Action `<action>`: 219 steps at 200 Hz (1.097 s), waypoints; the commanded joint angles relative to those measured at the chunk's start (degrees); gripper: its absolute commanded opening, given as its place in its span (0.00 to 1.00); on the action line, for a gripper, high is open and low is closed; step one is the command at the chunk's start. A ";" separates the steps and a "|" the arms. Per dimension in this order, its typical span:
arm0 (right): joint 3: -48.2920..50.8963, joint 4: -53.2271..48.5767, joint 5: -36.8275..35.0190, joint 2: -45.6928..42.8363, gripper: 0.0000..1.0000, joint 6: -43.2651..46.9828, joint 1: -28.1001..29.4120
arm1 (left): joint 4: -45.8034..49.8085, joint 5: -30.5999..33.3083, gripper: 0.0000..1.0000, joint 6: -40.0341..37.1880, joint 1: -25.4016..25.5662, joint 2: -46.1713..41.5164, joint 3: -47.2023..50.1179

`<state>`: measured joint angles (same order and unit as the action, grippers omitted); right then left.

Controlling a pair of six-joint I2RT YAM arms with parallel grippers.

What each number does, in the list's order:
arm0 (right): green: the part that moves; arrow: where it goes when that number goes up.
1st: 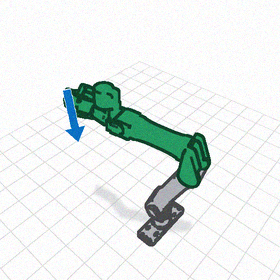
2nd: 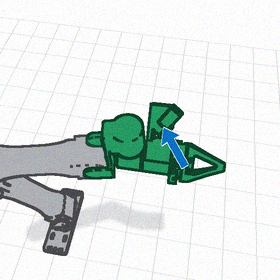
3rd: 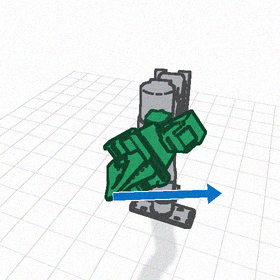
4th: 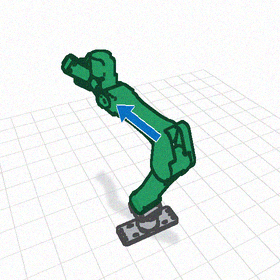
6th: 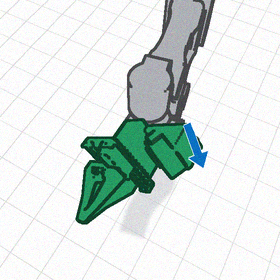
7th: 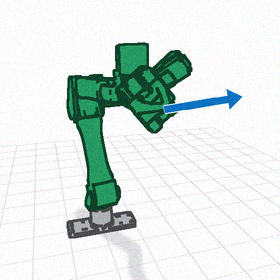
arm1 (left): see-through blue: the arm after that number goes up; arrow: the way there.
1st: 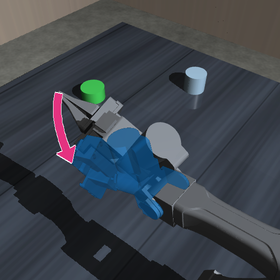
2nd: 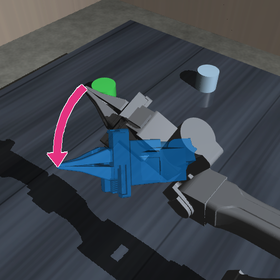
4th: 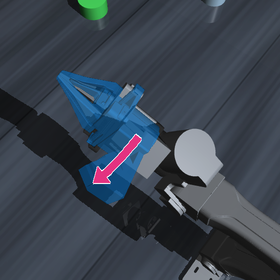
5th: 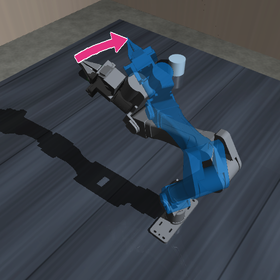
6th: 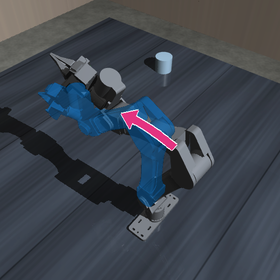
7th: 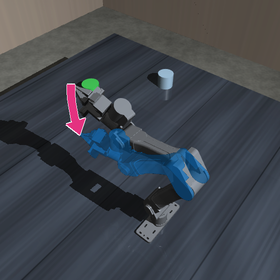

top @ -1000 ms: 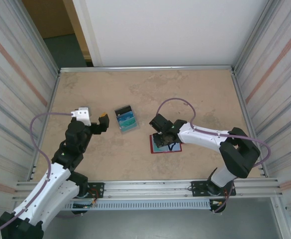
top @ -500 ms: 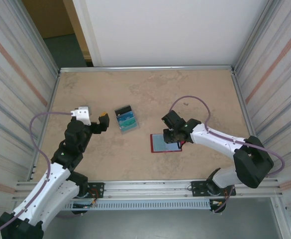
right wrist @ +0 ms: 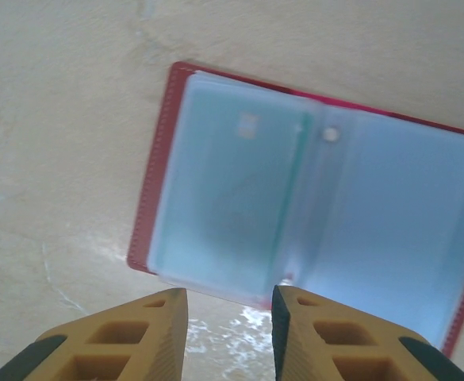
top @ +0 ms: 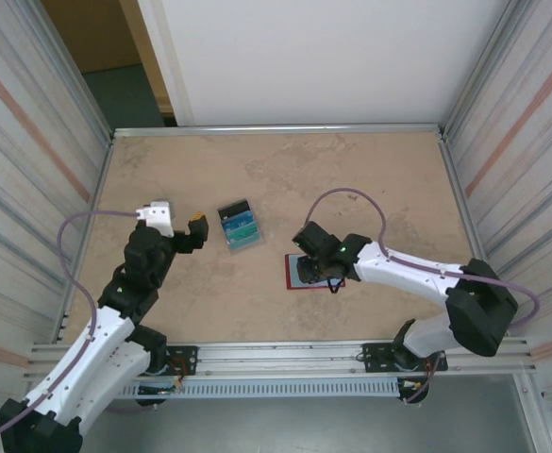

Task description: Take the credit cards out of the card holder

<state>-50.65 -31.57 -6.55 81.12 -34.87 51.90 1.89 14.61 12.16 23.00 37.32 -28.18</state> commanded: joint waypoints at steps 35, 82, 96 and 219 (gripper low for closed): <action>-6.19 -2.00 -2.50 9.44 0.41 -1.72 3.36 | 0.56 0.83 0.99 0.97 0.56 -0.40 -1.39; -6.78 -1.57 -2.89 12.54 0.43 -1.34 3.21 | 0.58 1.30 0.99 0.99 0.55 -0.74 -1.04; -6.41 -1.14 -2.77 12.91 0.44 -1.34 3.12 | 0.32 1.30 0.99 0.95 0.55 -0.63 -0.91; -0.97 4.47 2.04 14.37 0.41 -1.91 0.08 | 0.04 0.98 0.99 0.97 0.59 -0.06 -1.08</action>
<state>-54.17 -28.34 -6.76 95.24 -35.59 53.43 1.89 14.85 12.32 23.00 37.30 -28.18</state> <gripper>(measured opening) 0.427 0.987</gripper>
